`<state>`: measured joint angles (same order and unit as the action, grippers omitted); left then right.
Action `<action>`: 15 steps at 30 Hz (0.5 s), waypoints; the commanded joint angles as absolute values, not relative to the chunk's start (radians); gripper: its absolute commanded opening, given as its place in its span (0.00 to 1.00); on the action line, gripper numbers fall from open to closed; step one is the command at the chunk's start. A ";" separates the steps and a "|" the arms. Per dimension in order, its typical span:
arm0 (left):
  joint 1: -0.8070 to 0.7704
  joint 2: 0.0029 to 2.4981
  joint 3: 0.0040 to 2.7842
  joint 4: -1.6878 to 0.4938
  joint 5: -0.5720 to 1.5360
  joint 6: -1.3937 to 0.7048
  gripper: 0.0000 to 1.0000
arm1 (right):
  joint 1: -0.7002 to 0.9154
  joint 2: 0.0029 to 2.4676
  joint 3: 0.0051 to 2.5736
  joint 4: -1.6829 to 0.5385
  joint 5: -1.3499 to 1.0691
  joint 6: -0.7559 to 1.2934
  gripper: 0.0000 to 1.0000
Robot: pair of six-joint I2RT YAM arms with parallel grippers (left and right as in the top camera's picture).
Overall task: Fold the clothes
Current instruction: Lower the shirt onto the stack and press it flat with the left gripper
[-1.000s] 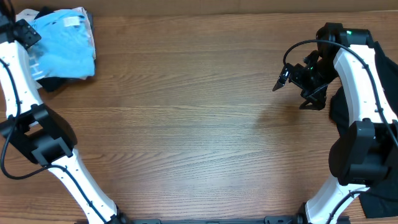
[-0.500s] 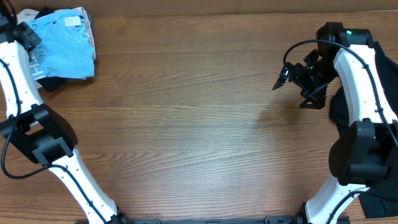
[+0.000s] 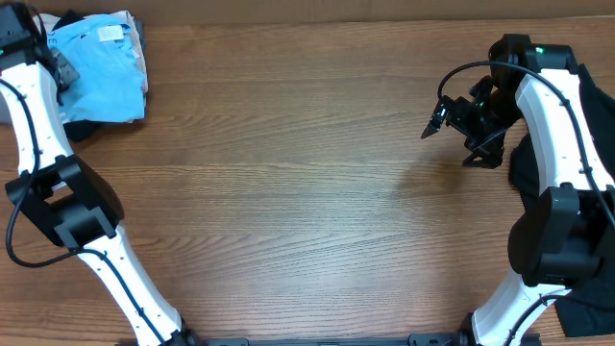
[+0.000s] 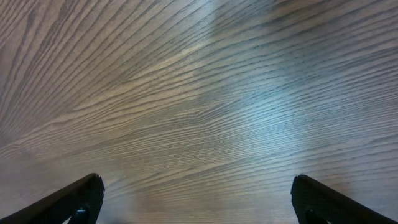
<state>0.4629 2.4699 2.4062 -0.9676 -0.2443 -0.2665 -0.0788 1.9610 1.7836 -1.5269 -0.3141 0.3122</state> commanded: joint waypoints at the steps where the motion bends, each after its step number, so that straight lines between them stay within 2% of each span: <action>1: 0.501 2.505 2.403 -0.985 -0.295 -0.262 0.04 | -0.080 1.940 1.781 -1.523 -0.310 0.298 1.00; 15: 0.472 2.405 2.500 -0.968 -0.176 -0.311 0.04 | -0.080 1.940 1.781 -1.514 -0.288 0.298 1.00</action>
<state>0.4999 2.4817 2.4248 -0.9737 -0.2184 -0.2829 -0.0784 1.9610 1.7836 -1.5188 -0.2989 0.3088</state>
